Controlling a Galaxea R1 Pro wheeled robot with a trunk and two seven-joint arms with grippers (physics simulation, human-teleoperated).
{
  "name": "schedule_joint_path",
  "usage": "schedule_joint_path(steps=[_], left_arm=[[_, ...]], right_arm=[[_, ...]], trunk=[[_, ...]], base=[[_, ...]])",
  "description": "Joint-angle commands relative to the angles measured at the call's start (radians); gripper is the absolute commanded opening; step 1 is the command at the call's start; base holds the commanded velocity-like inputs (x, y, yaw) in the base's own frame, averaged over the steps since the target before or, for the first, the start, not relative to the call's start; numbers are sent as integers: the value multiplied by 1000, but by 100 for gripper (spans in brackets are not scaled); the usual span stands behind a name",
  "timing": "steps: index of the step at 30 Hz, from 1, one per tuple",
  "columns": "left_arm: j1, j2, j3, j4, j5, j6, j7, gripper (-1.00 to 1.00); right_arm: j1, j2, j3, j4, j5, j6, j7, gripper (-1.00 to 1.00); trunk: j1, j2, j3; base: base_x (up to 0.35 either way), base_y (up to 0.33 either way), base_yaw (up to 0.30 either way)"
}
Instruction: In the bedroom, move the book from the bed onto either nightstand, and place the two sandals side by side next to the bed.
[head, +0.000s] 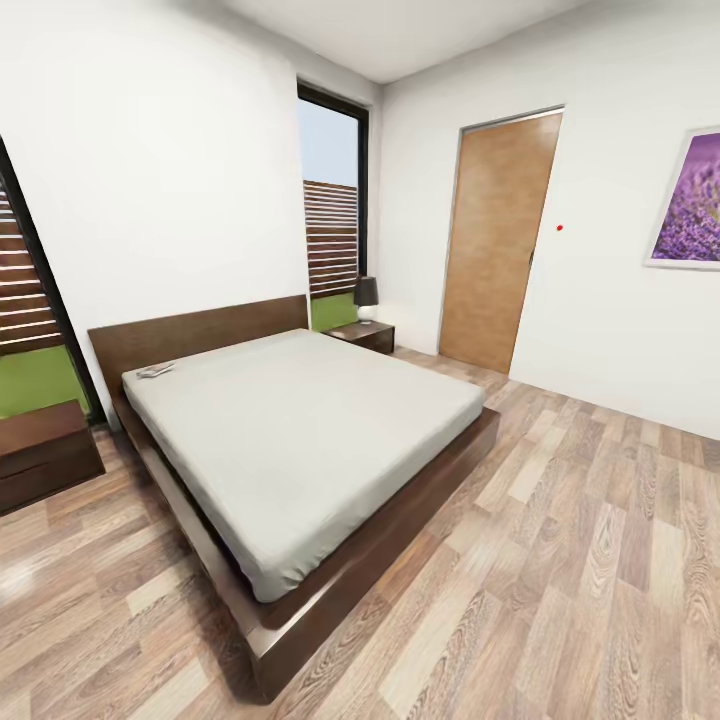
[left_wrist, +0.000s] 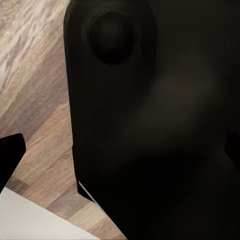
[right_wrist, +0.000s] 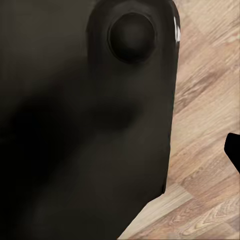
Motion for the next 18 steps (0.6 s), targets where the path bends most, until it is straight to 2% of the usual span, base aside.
schedule_joint_path(steps=[1, 6, 11, 18], left_arm=[[6, 6, 1, -6, -1, -1, -4, 100], [31, 31, 0, -25, 0, -4, 0, 100], [36, 35, 1, -44, 0, -4, 4, 100], [37, 33, 1, -70, -2, -7, 7, 100]], right_arm=[[-6, -2, -1, 1, 0, 0, 0, 100], [-16, -2, -3, -1, -4, -3, -5, 100], [-25, -8, 9, -2, 11, -14, -9, 100], [-26, 0, 12, -9, 14, -46, -8, 100]], trunk=[[0, 0, 0], [0, 0, 0], [0, 0, 0], [0, 0, 0]], base=[[0, 0, 0], [0, 0, 0], [0, 0, 0], [0, 0, 0]])
